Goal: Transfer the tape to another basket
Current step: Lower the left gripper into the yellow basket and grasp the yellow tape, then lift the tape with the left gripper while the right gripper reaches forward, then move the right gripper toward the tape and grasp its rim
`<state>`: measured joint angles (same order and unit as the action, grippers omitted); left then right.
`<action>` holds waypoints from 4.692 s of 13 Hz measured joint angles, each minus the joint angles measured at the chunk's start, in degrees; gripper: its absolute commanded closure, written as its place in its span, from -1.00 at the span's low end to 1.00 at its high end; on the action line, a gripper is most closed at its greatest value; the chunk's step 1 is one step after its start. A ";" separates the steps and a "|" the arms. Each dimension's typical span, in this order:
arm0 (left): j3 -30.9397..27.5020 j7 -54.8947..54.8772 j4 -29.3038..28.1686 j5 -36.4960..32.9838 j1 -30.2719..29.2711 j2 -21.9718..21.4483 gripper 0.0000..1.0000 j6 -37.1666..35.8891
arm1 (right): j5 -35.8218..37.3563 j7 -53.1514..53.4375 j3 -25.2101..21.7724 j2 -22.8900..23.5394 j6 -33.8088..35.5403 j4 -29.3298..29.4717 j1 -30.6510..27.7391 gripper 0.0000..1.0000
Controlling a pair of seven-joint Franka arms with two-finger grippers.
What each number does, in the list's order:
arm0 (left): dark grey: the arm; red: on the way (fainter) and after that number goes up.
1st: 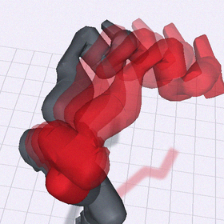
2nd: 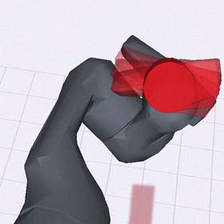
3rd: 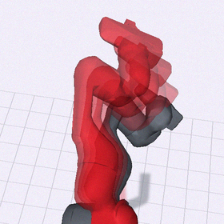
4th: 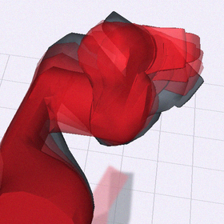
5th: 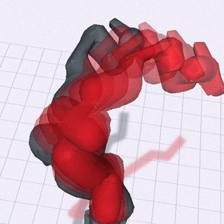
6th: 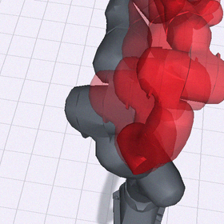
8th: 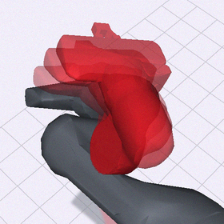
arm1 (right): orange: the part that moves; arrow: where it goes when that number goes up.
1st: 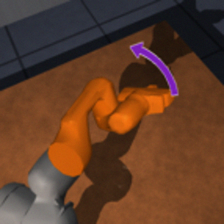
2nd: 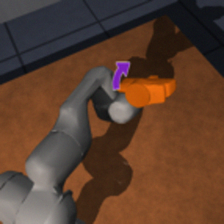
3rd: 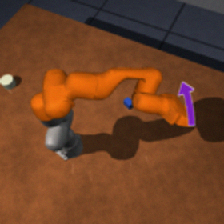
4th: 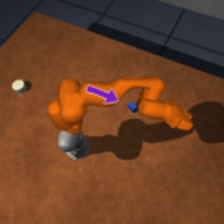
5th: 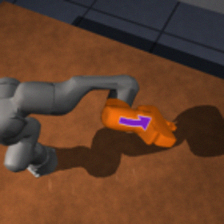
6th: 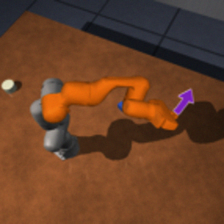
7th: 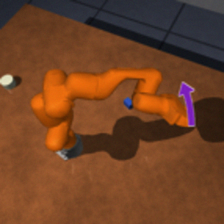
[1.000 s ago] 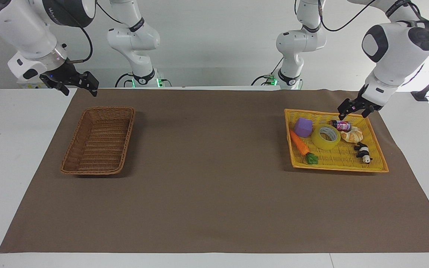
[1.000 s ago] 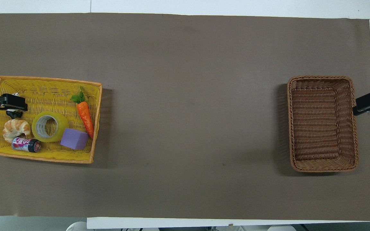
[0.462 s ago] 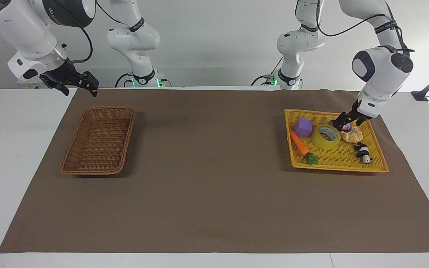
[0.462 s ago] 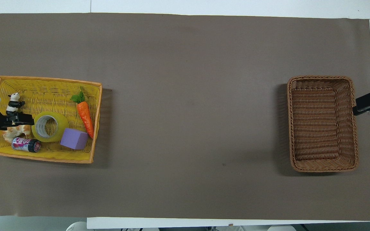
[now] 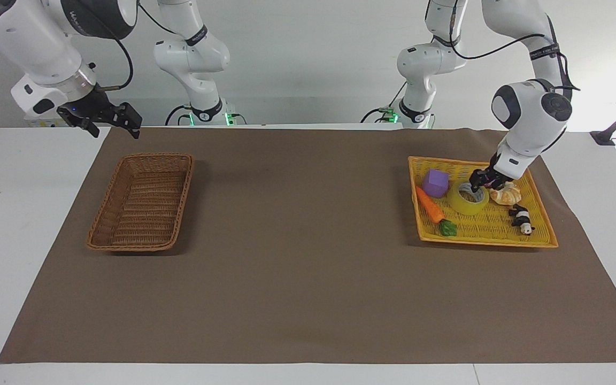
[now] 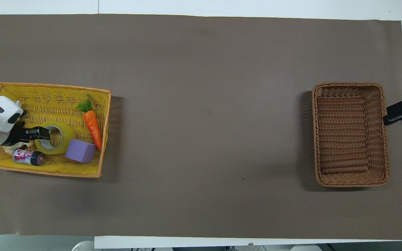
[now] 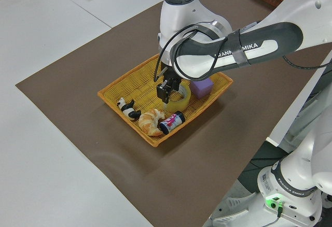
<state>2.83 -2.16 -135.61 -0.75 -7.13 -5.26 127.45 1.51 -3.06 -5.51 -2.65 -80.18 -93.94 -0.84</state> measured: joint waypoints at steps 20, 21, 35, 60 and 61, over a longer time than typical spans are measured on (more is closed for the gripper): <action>-0.32 -4.88 -1.89 0.01 -0.06 4.34 1.00 3.77 | 0.00 0.00 0.00 0.00 0.00 0.00 0.00 -1.00; -0.26 -5.15 0.60 0.01 -0.02 4.61 1.00 0.89 | 0.00 0.00 0.00 0.00 0.00 0.00 0.00 -1.00; 1.22 24.56 28.57 16.79 30.81 3.61 1.00 -26.60 | 0.00 0.00 0.00 0.00 0.00 0.00 0.00 -1.00; 0.78 34.15 27.99 22.09 36.15 3.51 0.96 -25.45 | -76.07 1.50 1.41 0.51 -39.73 -26.35 29.92 -1.00; 0.78 34.15 27.98 22.09 36.15 3.51 0.96 -25.46 | -77.29 1.50 1.41 0.53 -41.40 -26.78 31.23 -1.00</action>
<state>3.61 32.00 -107.62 21.34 29.01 -1.75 101.99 -75.78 -1.56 -4.10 -2.13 -121.58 -120.72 30.39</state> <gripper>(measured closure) 0.780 0.000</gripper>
